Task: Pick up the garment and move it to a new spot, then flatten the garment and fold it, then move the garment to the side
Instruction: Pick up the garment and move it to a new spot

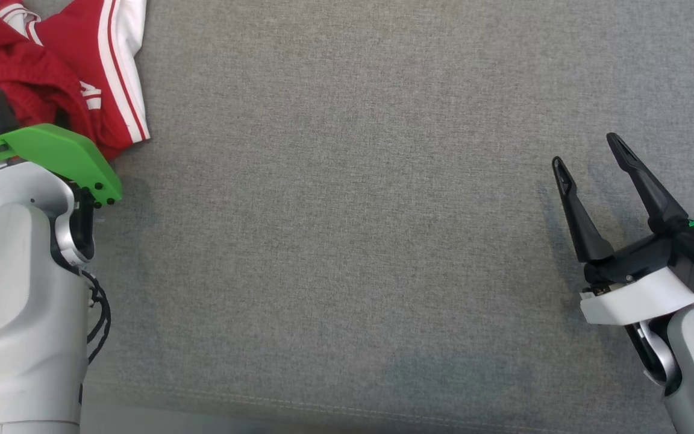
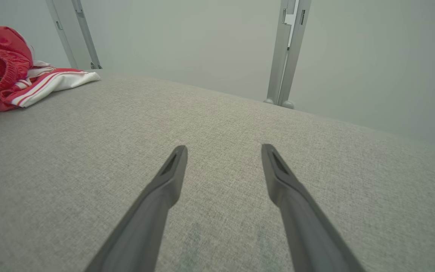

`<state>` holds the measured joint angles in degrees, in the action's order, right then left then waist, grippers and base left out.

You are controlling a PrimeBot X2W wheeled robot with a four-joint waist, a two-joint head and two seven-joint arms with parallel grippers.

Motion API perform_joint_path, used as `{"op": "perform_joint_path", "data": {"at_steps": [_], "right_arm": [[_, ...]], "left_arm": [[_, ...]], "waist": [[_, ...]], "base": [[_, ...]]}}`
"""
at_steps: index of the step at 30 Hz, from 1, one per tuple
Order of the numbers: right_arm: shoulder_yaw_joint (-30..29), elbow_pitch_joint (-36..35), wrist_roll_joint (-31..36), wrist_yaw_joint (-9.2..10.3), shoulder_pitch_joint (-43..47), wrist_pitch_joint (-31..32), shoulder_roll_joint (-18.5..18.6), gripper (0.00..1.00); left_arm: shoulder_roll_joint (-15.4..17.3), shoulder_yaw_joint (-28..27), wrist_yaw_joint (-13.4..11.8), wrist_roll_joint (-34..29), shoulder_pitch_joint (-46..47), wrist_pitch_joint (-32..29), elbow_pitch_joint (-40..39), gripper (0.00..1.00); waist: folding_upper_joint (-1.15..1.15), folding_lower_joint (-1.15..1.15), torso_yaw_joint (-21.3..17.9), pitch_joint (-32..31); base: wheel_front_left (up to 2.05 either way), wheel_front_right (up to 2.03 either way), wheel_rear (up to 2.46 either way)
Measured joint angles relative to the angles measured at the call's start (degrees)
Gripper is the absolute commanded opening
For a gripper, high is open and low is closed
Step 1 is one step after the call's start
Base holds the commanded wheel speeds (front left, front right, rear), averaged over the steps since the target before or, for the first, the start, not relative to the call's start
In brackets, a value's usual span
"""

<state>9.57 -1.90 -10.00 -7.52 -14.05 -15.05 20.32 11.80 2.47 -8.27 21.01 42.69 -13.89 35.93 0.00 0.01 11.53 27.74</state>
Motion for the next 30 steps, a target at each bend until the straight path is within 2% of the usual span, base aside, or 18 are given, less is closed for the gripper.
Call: {"op": "perform_joint_path", "data": {"at_steps": [4,11,21,26,30], "right_arm": [[-0.56,0.59,0.00,0.00,1.29,0.00,-0.35,1.00],[-0.13,1.31,-0.03,0.00,2.32,0.00,-2.29,1.00],[0.23,2.13,-0.08,0.00,3.45,-0.01,-5.47,1.00],[-0.45,2.52,-0.08,0.00,4.43,0.00,-6.98,1.00],[-0.67,2.65,-0.08,0.00,4.50,0.00,-8.18,1.00]], "left_arm": [[0.98,-0.53,0.18,0.45,-1.18,0.74,-4.50,0.00],[5.33,-1.16,0.23,0.54,-4.26,-3.70,-14.60,0.00],[10.10,-0.89,0.20,0.33,-5.21,-12.01,-37.78,0.00],[10.15,1.59,1.22,1.19,-4.98,-16.81,-48.02,0.00],[8.24,5.03,2.25,3.34,-3.87,-19.96,-53.79,0.00]], "waist": [[0.00,0.00,0.15,-1.34],[0.00,-0.01,0.84,-4.83],[0.00,-0.01,-0.31,-9.71],[0.00,-0.01,-2.54,-11.31],[0.00,-0.01,-4.82,-12.38]], "base": [[0.00,0.00,0.00],[0.00,0.00,0.00],[0.00,0.00,0.00],[0.00,0.00,0.00],[0.00,0.00,0.00]]}}
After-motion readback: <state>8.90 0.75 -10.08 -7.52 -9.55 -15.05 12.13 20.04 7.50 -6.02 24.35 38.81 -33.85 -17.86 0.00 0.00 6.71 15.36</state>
